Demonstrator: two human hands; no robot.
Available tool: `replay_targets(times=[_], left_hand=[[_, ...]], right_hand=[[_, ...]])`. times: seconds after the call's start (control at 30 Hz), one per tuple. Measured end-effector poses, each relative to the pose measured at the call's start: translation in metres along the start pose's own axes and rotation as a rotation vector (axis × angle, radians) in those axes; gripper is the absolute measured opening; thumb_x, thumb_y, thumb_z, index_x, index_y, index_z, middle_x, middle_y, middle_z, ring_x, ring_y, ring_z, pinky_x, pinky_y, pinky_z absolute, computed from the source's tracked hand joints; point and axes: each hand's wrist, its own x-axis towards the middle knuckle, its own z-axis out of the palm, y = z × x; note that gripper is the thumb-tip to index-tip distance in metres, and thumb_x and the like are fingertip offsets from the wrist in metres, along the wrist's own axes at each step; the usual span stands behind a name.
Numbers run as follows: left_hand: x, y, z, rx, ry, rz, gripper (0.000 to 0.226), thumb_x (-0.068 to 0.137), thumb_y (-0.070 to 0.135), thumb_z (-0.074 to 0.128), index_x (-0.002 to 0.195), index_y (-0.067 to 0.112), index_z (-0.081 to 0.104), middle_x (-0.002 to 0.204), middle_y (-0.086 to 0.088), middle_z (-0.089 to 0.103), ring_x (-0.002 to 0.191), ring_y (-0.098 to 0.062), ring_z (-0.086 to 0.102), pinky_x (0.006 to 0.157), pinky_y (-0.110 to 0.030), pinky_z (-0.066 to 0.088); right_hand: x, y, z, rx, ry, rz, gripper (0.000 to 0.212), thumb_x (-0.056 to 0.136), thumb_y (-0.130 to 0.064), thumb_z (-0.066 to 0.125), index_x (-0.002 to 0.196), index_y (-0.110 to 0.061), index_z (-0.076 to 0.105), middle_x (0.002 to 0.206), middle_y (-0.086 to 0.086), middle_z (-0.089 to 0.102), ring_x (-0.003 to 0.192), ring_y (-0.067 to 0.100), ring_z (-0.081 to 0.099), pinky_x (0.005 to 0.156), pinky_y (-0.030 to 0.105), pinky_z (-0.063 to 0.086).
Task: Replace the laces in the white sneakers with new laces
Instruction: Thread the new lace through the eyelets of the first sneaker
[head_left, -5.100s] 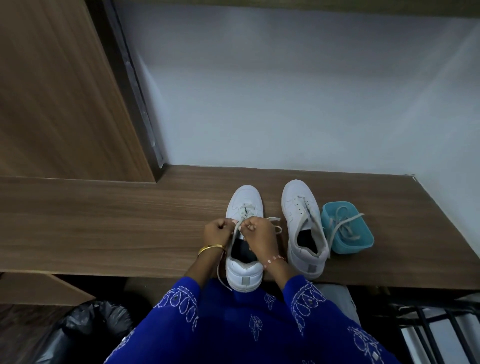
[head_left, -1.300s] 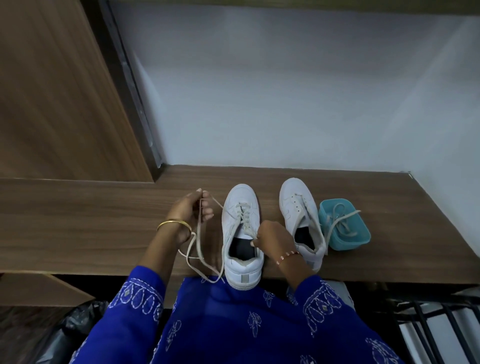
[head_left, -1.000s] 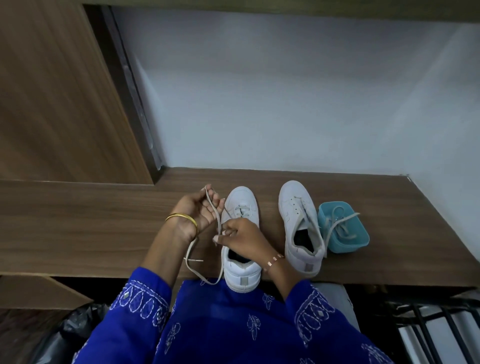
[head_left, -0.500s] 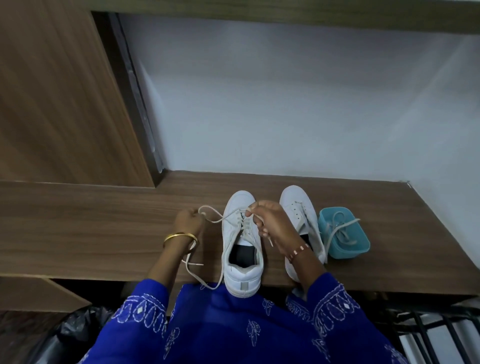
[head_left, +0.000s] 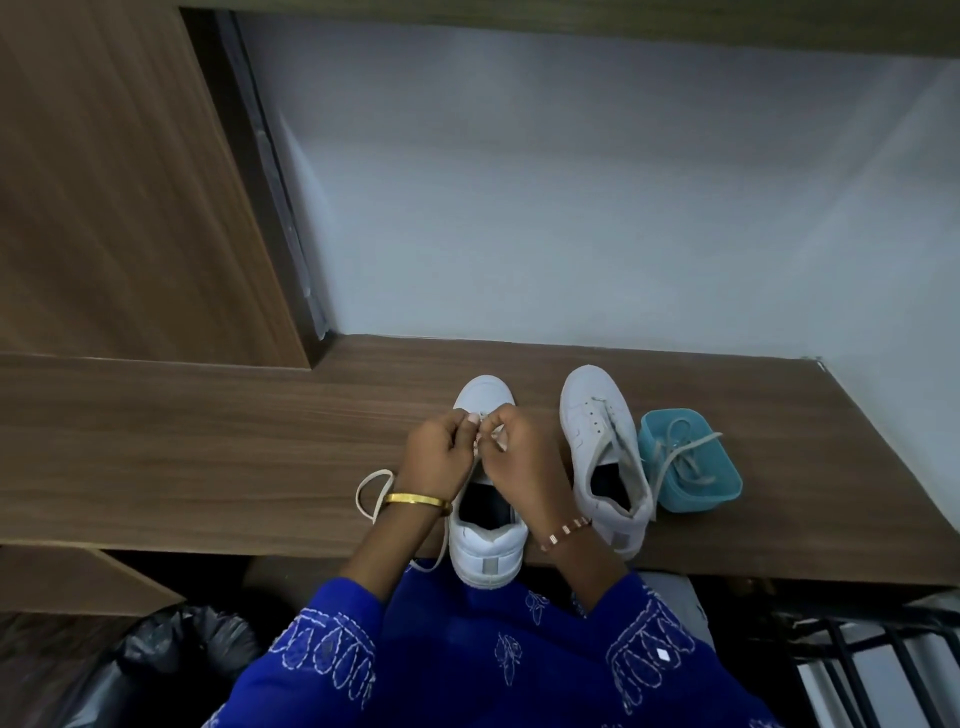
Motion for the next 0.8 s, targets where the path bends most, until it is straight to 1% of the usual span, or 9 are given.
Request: replay_targets(times=[0.07, 0.17, 0.23, 0.37, 0.47, 0.53, 0.6, 0.7, 0.8], left_hand=[[0.0, -0.003, -0.004, 0.048, 0.053, -0.026, 0.033, 0.095, 0.013, 0.048, 0.065, 0.005, 0.059, 0.058, -0.008, 0.057, 0.057, -0.016, 0.048, 0.057, -0.029, 0.03], [0.003, -0.017, -0.013, 0.08, 0.086, -0.095, 0.04, 0.095, 0.015, 0.048, 0.056, 0.011, 0.045, 0.048, 0.0, 0.04, 0.05, -0.015, 0.038, 0.057, -0.029, 0.027], [0.005, -0.024, -0.018, 0.098, 0.093, -0.14, 0.035, 0.095, 0.017, 0.048, 0.062, 0.005, 0.051, 0.049, 0.001, 0.038, 0.05, -0.014, 0.036, 0.058, -0.029, 0.029], [0.001, -0.018, -0.018, 0.082, -0.007, -0.145, 0.025, 0.095, 0.014, 0.047, 0.077, 0.008, 0.063, 0.058, 0.002, 0.053, 0.055, -0.011, 0.047, 0.055, -0.02, 0.035], [-0.001, -0.007, -0.007, -0.006, -0.12, -0.096, 0.021, 0.095, 0.008, 0.046, 0.097, 0.007, 0.067, 0.079, 0.001, 0.062, 0.073, -0.011, 0.058, 0.066, -0.019, 0.039], [-0.004, 0.0, 0.001, -0.074, -0.159, -0.094, 0.02, 0.094, 0.005, 0.046, 0.096, 0.008, 0.066, 0.072, 0.004, 0.06, 0.065, -0.002, 0.054, 0.064, -0.02, 0.04], [-0.005, 0.001, 0.007, -0.102, -0.125, -0.137, 0.019, 0.093, 0.005, 0.048, 0.084, 0.01, 0.064, 0.063, 0.006, 0.056, 0.054, 0.002, 0.052, 0.056, -0.014, 0.039], [-0.007, -0.01, 0.012, -0.052, -0.108, -0.196, 0.022, 0.091, 0.008, 0.052, 0.071, 0.014, 0.059, 0.062, 0.002, 0.055, 0.058, -0.008, 0.051, 0.062, -0.024, 0.039], [-0.009, -0.023, 0.013, 0.005, -0.102, -0.248, 0.017, 0.09, 0.013, 0.055, 0.075, 0.013, 0.064, 0.07, -0.011, 0.062, 0.07, -0.026, 0.057, 0.068, -0.031, 0.043]], right_hand=[[-0.001, 0.007, -0.004, 0.025, 0.029, 0.032, 0.003, 0.086, -0.009, 0.058, 0.085, -0.012, 0.06, 0.057, -0.013, 0.042, 0.049, 0.002, 0.041, 0.048, 0.011, 0.037], [0.003, 0.018, -0.017, 0.034, 0.007, 0.068, 0.006, 0.084, -0.007, 0.062, 0.08, -0.011, 0.064, 0.056, -0.014, 0.045, 0.051, 0.001, 0.043, 0.05, 0.01, 0.036], [0.006, 0.024, -0.024, 0.064, -0.027, 0.093, 0.008, 0.084, -0.003, 0.061, 0.081, -0.006, 0.067, 0.058, -0.015, 0.048, 0.055, 0.0, 0.046, 0.053, 0.008, 0.038], [0.01, 0.024, -0.024, 0.131, -0.078, 0.093, 0.011, 0.084, 0.002, 0.059, 0.086, 0.0, 0.069, 0.066, -0.002, 0.062, 0.06, 0.002, 0.055, 0.061, 0.01, 0.046], [0.008, 0.017, -0.015, 0.154, -0.077, 0.072, 0.01, 0.084, 0.002, 0.058, 0.086, -0.004, 0.066, 0.073, 0.006, 0.065, 0.064, 0.007, 0.058, 0.062, 0.011, 0.045], [0.008, 0.014, -0.011, 0.157, -0.025, 0.051, 0.01, 0.083, 0.002, 0.057, 0.086, -0.004, 0.064, 0.075, 0.008, 0.066, 0.067, 0.012, 0.058, 0.06, 0.008, 0.042], [0.007, 0.015, -0.01, 0.146, 0.04, 0.039, 0.011, 0.083, 0.004, 0.055, 0.085, -0.003, 0.063, 0.073, 0.007, 0.064, 0.064, 0.011, 0.055, 0.058, 0.005, 0.04], [0.006, 0.029, -0.006, 0.052, 0.093, 0.04, 0.009, 0.082, 0.001, 0.058, 0.085, -0.005, 0.065, 0.072, 0.006, 0.063, 0.066, 0.013, 0.055, 0.058, 0.011, 0.039], [0.0, 0.047, 0.001, -0.034, -0.023, 0.102, 0.015, 0.082, -0.009, 0.065, 0.097, -0.008, 0.064, 0.081, 0.0, 0.056, 0.076, 0.013, 0.054, 0.068, 0.018, 0.038]])
